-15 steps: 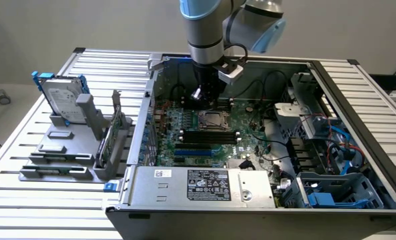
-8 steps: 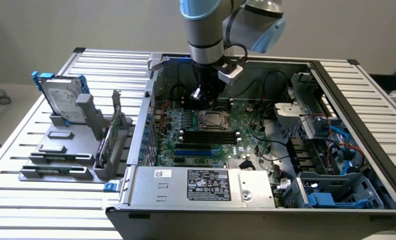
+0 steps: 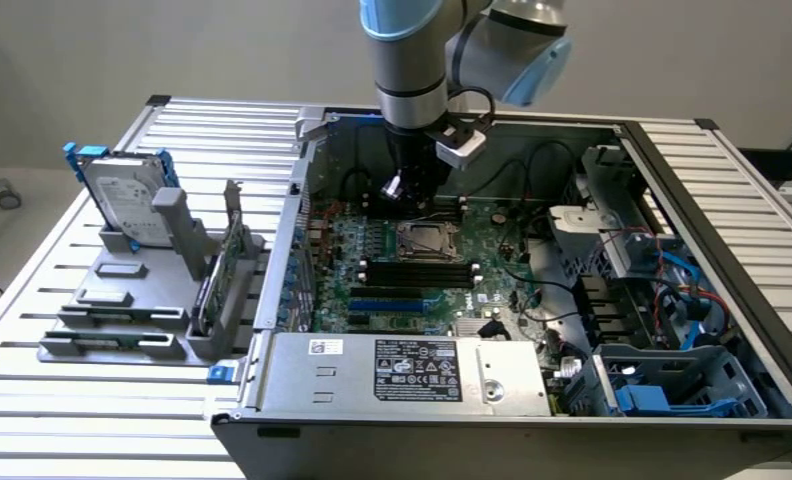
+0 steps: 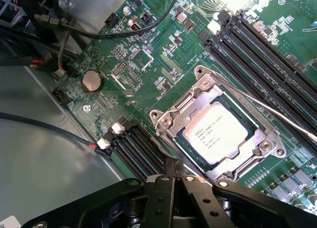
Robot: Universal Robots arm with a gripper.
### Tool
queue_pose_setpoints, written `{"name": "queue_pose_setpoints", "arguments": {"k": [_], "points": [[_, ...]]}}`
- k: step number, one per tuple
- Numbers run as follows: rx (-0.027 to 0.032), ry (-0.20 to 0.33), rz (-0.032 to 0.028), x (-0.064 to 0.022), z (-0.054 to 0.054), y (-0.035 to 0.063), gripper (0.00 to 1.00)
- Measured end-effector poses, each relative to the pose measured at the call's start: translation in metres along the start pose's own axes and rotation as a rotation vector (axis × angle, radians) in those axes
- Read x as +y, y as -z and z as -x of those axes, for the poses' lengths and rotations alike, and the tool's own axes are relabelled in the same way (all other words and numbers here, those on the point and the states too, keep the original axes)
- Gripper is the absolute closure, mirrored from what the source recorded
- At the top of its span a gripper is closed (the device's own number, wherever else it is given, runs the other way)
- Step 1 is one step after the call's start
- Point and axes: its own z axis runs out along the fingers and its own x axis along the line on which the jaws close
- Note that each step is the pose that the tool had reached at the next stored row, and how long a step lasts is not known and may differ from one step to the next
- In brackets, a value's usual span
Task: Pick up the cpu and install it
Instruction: 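Install the first cpu locking lever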
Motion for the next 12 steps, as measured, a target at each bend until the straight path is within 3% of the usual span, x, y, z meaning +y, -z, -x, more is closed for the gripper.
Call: {"name": "queue_pose_setpoints", "arguments": {"k": [12], "points": [[0.0004, 0.008, -0.0016, 0.0019, -0.0016, -0.0021, 0.89]]}}
